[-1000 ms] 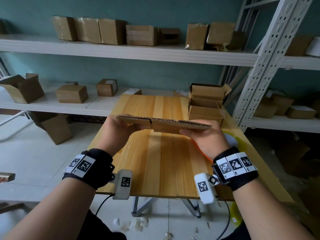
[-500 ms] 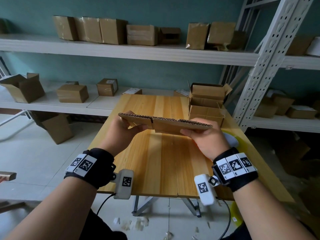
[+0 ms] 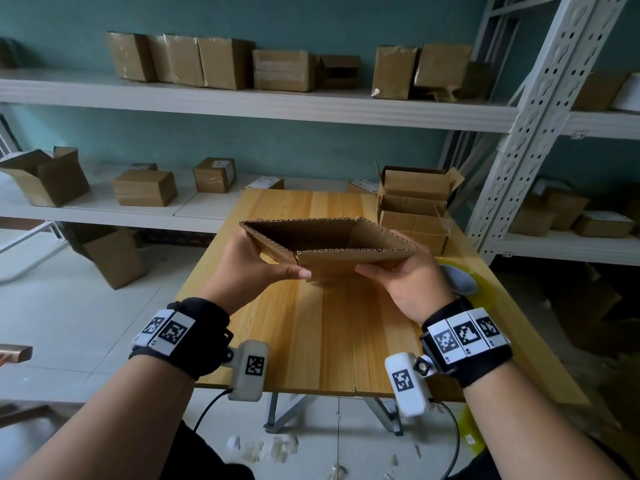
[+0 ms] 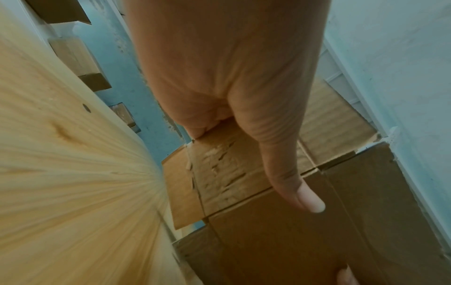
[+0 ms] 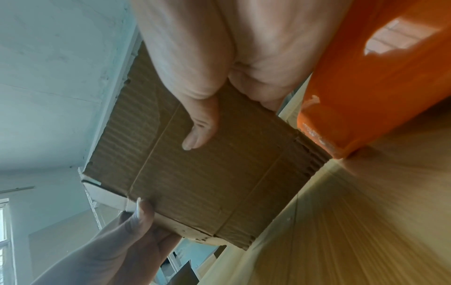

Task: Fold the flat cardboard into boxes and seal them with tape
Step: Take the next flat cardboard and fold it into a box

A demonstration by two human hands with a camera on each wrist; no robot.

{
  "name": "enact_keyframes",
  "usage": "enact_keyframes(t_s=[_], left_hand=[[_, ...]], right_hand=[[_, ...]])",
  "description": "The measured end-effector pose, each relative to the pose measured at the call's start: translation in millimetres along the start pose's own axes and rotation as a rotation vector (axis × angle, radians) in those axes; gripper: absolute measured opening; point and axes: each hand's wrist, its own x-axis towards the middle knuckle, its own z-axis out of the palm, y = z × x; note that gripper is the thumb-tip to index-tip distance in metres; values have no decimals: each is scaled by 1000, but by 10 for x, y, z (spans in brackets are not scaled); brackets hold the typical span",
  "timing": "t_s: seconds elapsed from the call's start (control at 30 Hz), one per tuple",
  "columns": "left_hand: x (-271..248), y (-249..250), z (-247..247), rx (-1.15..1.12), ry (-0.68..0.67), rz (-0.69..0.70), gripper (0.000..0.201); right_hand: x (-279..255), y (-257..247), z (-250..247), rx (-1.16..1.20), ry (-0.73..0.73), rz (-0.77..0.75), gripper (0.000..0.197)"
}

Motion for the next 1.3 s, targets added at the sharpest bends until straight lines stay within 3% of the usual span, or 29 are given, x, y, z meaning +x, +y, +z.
enact_keyframes(t_s=[0.1,0.23,0.3,0.43,0.5,0.63,0.9,1.3], left_hand=[[18,-19,12,-1,5,-17,99],[14,-15,37,-23,2,-42,117],[-2,15,52,-18,-11,-52,119],[-13,27,55,-1,-81,-72,115],[-23,25,41,-5,-123,-79,114],[-58,89,24,-29,-199,-71,101],[-87,164,36,-57,-240,35,77],[-104,179,71,-229,-213,-62,51]], right_hand=[[-8,42,35,-19,11,64,42],[-13,116,95,-47,17,139,90],[-9,144,116,-47,-6,160,107],[-9,140,114,-25,-38,190,122],[-5,111,88,-21,-46,178,122],[6,36,12,66,-42,125,99],[4,4,-44,49,-34,47,107],[-157,-57,-176,40,-13,-3,92]])
